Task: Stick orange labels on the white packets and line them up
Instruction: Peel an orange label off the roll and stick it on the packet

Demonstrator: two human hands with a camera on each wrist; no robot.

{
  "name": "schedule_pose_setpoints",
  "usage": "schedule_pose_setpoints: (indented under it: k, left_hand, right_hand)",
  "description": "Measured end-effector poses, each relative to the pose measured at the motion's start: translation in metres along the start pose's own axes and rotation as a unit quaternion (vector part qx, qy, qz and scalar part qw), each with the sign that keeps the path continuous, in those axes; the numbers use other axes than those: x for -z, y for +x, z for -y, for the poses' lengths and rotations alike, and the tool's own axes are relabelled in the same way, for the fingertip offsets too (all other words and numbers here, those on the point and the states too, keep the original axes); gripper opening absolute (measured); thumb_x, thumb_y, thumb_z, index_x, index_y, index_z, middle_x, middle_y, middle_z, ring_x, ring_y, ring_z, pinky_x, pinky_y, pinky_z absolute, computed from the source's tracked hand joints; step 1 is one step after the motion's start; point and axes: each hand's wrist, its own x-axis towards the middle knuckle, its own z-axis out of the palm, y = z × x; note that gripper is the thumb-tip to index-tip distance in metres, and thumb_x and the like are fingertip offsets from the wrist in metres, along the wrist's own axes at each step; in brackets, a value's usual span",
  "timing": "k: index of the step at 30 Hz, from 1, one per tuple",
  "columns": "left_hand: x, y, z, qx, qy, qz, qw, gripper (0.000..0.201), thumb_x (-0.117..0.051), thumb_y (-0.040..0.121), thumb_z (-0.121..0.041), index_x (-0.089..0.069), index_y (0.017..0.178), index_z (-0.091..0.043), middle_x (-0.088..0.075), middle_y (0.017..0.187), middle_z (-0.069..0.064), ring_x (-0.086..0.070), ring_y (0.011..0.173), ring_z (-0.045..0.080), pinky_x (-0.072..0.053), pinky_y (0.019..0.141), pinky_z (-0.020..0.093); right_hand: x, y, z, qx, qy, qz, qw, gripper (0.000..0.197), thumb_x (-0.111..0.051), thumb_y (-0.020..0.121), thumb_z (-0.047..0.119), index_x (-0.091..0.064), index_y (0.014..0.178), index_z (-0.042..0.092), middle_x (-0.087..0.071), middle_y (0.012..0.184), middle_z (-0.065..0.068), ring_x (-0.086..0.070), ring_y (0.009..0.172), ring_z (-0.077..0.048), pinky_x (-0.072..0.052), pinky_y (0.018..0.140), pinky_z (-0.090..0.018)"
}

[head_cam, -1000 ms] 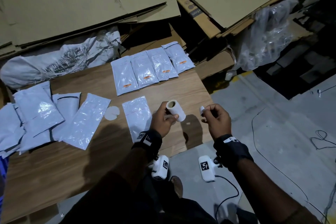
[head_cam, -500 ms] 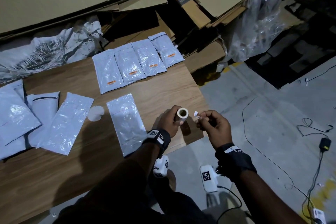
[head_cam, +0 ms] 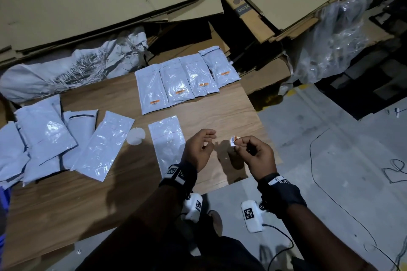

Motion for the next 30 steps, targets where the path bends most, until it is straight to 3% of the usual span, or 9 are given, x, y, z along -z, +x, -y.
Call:
schedule_pose_setpoints:
  k: [4, 6, 8, 12, 15, 19, 25, 28, 30]
  left_hand:
    - [0.034, -0.012, -0.023, 0.006, -0.075, 0.018, 0.997, 0.019, -0.064, 0.099, -0.022, -0.068, 0.116, -0.015, -0.078, 0.099, 0.001, -0.072, 0.096, 0.013, -0.054, 0.083, 0.022]
    - [0.048, -0.016, -0.025, 0.009, -0.081, 0.023, 0.996, 0.021, -0.065, 0.098, -0.025, -0.069, 0.115, -0.015, -0.078, 0.098, 0.002, -0.073, 0.094, 0.014, -0.053, 0.080, 0.022]
    - [0.060, -0.022, -0.021, 0.006, -0.057, 0.016, 0.998, 0.025, -0.069, 0.091, -0.035, -0.070, 0.112, -0.022, -0.077, 0.095, -0.002, -0.072, 0.092, 0.012, -0.054, 0.084, 0.027]
    - [0.074, -0.037, -0.004, 0.030, -0.034, 0.011, 0.999, 0.027, -0.072, 0.081, -0.047, -0.067, 0.106, -0.040, -0.076, 0.090, -0.009, -0.072, 0.087, 0.010, -0.057, 0.085, 0.032]
    - [0.082, -0.050, 0.011, 0.040, -0.032, -0.010, 0.999, 0.024, -0.070, 0.079, -0.045, -0.069, 0.102, -0.039, -0.075, 0.085, -0.009, -0.071, 0.081, 0.011, -0.056, 0.081, 0.035]
    - [0.092, -0.070, 0.028, 0.039, -0.032, -0.030, 0.998, 0.019, -0.067, 0.080, -0.034, -0.071, 0.098, -0.040, -0.069, 0.074, -0.010, -0.062, 0.068, 0.010, -0.051, 0.072, 0.029]
    - [0.101, -0.084, 0.042, 0.054, -0.046, -0.084, 0.994, 0.016, -0.071, 0.078, -0.038, -0.074, 0.090, -0.028, -0.062, 0.064, -0.014, -0.059, 0.064, 0.012, -0.051, 0.069, 0.034]
    - [0.104, -0.086, 0.046, 0.066, -0.045, -0.094, 0.992, 0.010, -0.073, 0.075, -0.039, -0.073, 0.082, -0.033, -0.059, 0.059, -0.013, -0.059, 0.063, 0.016, -0.055, 0.069, 0.047]
    - [0.106, -0.086, 0.047, 0.079, -0.049, -0.096, 0.991, 0.009, -0.072, 0.074, -0.036, -0.074, 0.082, -0.034, -0.062, 0.058, -0.011, -0.063, 0.064, 0.018, -0.056, 0.072, 0.049]
  right_hand:
    - [-0.026, 0.001, 0.004, 0.010, -0.010, 0.052, 0.999, 0.007, -0.073, 0.089, 0.018, -0.076, 0.085, 0.013, -0.070, 0.074, 0.000, -0.063, 0.067, -0.017, -0.052, 0.067, -0.035]
    - [-0.039, 0.003, 0.003, 0.022, -0.041, 0.080, 0.996, 0.010, -0.072, 0.087, 0.026, -0.074, 0.081, 0.019, -0.069, 0.076, -0.009, -0.065, 0.073, -0.030, -0.054, 0.072, -0.045]
    - [-0.051, 0.004, 0.006, 0.035, -0.068, 0.117, 0.990, 0.005, -0.071, 0.087, 0.020, -0.070, 0.082, 0.020, -0.065, 0.076, -0.012, -0.061, 0.071, -0.029, -0.052, 0.070, -0.044]
    - [-0.075, 0.003, 0.011, 0.053, -0.102, 0.176, 0.978, 0.016, -0.071, 0.089, 0.009, -0.062, 0.089, 0.023, -0.060, 0.076, -0.010, -0.053, 0.066, -0.015, -0.044, 0.065, -0.035]
    - [-0.090, -0.001, 0.013, 0.064, -0.134, 0.225, 0.963, 0.016, -0.071, 0.088, 0.026, -0.057, 0.094, 0.027, -0.062, 0.075, -0.001, -0.056, 0.067, -0.020, -0.049, 0.065, -0.040]
    - [-0.105, -0.007, 0.017, 0.073, -0.185, 0.274, 0.941, 0.023, -0.072, 0.088, 0.023, -0.053, 0.101, 0.027, -0.066, 0.076, 0.001, -0.060, 0.068, -0.018, -0.051, 0.068, -0.043]
    - [-0.122, -0.011, 0.016, 0.061, -0.189, 0.266, 0.943, 0.027, -0.074, 0.086, 0.016, -0.057, 0.105, 0.026, -0.067, 0.072, 0.006, -0.061, 0.066, -0.012, -0.051, 0.068, -0.036]
    - [-0.129, -0.010, 0.011, 0.042, -0.186, 0.237, 0.953, 0.018, -0.076, 0.085, 0.011, -0.067, 0.096, 0.022, -0.066, 0.071, 0.007, -0.059, 0.065, -0.007, -0.051, 0.068, -0.031]
    - [-0.132, -0.008, 0.008, 0.030, -0.187, 0.222, 0.956, 0.012, -0.075, 0.084, 0.007, -0.071, 0.085, 0.018, -0.066, 0.071, 0.005, -0.055, 0.064, -0.005, -0.048, 0.066, -0.028]
